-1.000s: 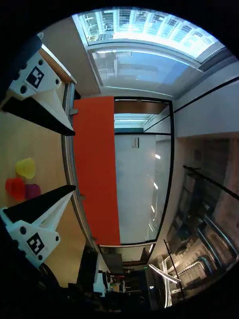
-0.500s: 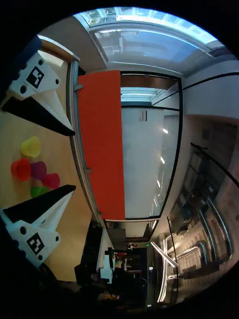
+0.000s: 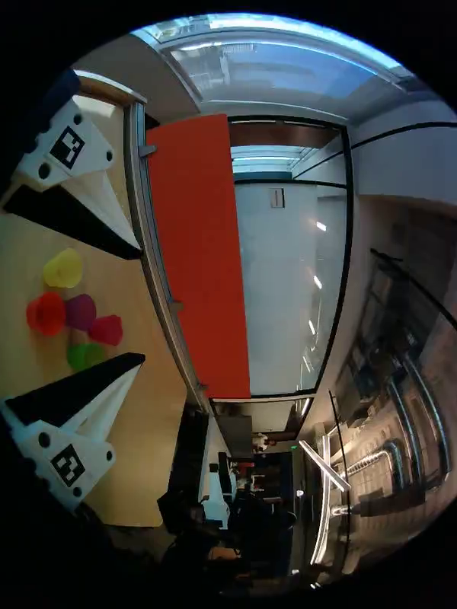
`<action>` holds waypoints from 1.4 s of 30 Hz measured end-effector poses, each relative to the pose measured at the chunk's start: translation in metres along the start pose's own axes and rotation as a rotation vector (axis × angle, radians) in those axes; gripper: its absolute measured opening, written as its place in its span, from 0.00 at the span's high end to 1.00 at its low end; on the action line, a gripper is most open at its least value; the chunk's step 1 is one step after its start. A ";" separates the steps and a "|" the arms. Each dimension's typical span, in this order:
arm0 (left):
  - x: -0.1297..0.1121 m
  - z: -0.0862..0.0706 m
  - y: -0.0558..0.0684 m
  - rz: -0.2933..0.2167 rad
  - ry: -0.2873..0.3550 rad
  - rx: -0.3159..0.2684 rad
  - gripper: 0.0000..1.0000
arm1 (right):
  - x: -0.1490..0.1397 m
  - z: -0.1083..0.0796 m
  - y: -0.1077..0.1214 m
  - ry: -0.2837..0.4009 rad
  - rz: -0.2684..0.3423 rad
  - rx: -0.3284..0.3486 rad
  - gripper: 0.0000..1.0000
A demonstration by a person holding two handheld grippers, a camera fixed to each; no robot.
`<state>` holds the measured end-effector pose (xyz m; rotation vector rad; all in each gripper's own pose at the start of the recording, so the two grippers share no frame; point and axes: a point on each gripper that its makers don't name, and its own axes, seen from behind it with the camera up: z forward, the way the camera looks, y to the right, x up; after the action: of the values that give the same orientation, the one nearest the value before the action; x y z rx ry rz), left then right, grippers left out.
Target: Pour water
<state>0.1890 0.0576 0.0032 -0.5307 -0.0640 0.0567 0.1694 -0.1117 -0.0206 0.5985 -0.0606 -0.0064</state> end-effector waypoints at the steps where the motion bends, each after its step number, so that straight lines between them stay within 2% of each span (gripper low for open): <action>1: -0.001 0.000 0.002 0.002 -0.006 -0.008 0.09 | -0.001 0.000 -0.001 -0.006 -0.003 0.007 0.00; 9: -0.012 0.003 0.011 0.006 -0.042 -0.058 0.09 | -0.011 0.000 -0.014 -0.057 -0.038 0.059 0.00; 18: -0.015 0.004 0.014 0.000 -0.052 -0.086 0.09 | -0.016 0.000 -0.023 -0.088 -0.086 0.086 0.00; 26: -0.027 0.006 0.019 0.002 -0.074 -0.108 0.09 | -0.029 0.003 -0.029 -0.118 -0.087 0.107 0.00; 42: -0.074 0.021 0.033 0.000 -0.144 -0.149 0.09 | -0.068 0.010 -0.037 -0.190 -0.075 0.156 0.00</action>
<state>0.1129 0.0913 0.0009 -0.6752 -0.2100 0.0905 0.1013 -0.1465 -0.0370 0.7547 -0.2250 -0.1322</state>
